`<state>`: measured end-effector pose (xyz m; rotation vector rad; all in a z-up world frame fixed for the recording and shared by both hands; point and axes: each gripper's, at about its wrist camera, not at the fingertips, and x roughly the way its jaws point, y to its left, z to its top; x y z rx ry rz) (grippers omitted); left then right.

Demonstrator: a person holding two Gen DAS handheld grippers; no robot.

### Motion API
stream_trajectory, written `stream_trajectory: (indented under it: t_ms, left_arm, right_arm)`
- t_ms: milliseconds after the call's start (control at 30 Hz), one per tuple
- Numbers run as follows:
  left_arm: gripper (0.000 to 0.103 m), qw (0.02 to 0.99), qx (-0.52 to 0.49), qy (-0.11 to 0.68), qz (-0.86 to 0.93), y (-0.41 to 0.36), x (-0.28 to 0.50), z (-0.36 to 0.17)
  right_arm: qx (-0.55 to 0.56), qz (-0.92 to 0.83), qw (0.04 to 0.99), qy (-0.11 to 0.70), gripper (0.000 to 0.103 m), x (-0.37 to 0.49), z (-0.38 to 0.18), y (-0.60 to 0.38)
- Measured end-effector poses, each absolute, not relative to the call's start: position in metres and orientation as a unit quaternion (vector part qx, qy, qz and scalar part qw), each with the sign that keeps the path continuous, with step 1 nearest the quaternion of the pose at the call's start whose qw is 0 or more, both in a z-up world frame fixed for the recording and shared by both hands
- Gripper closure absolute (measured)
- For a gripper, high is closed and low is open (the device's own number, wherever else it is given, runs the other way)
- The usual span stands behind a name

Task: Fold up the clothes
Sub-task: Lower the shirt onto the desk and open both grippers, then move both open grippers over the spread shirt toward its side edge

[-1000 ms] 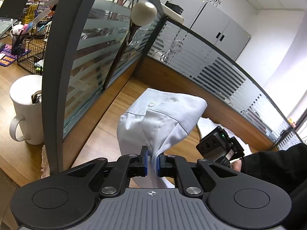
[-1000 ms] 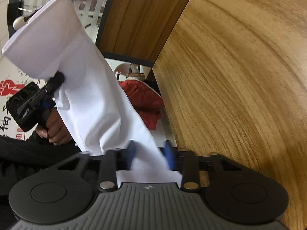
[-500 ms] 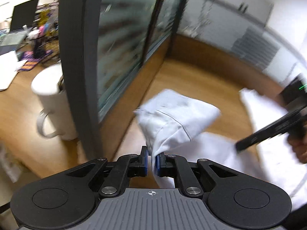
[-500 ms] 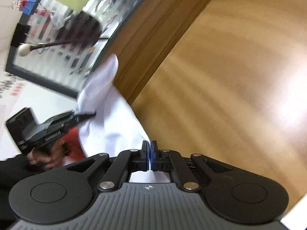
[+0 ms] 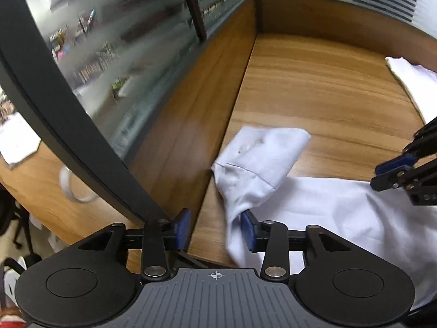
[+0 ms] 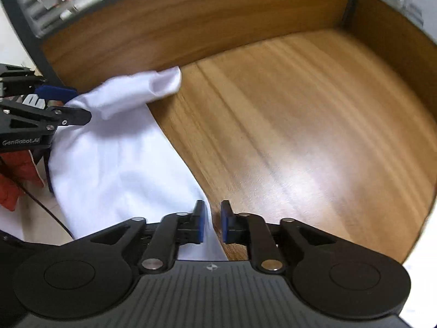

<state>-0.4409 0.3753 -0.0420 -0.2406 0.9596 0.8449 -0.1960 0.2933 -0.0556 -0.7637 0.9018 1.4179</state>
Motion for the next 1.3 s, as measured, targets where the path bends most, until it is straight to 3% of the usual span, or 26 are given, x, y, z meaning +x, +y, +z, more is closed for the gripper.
stream_trajectory:
  t_ms: [67, 233, 633, 1033, 1300]
  left_arm:
    - [0.054, 0.814, -0.1, 0.444, 0.362, 0.368, -0.44, -0.031]
    - [0.049, 0.864, -0.09, 0.437, 0.232, 0.346, -0.426, -0.02]
    - [0.048, 0.869, -0.069, 0.481, 0.094, 0.292, -0.332, -0.055]
    - [0.045, 0.856, -0.101, 0.489, 0.135, 0.182, -0.26, -0.061]
    - [0.045, 0.829, -0.143, 0.493, 0.221, 0.15, -0.226, -0.072]
  right_arm:
    - [-0.319, 0.608, 0.618, 0.384, 0.076, -0.193, -0.044, 0.279]
    - [-0.291, 0.565, 0.662, 0.398, 0.074, -0.175, -0.024, 0.237]
    - [-0.228, 0.417, 0.737, 0.48, 0.072, -0.113, -0.022, 0.056]
    - [-0.243, 0.335, 0.768, 0.488, 0.069, -0.034, -0.052, -0.148]
    - [-0.253, 0.311, 0.768, 0.5, 0.069, 0.022, -0.063, -0.234]
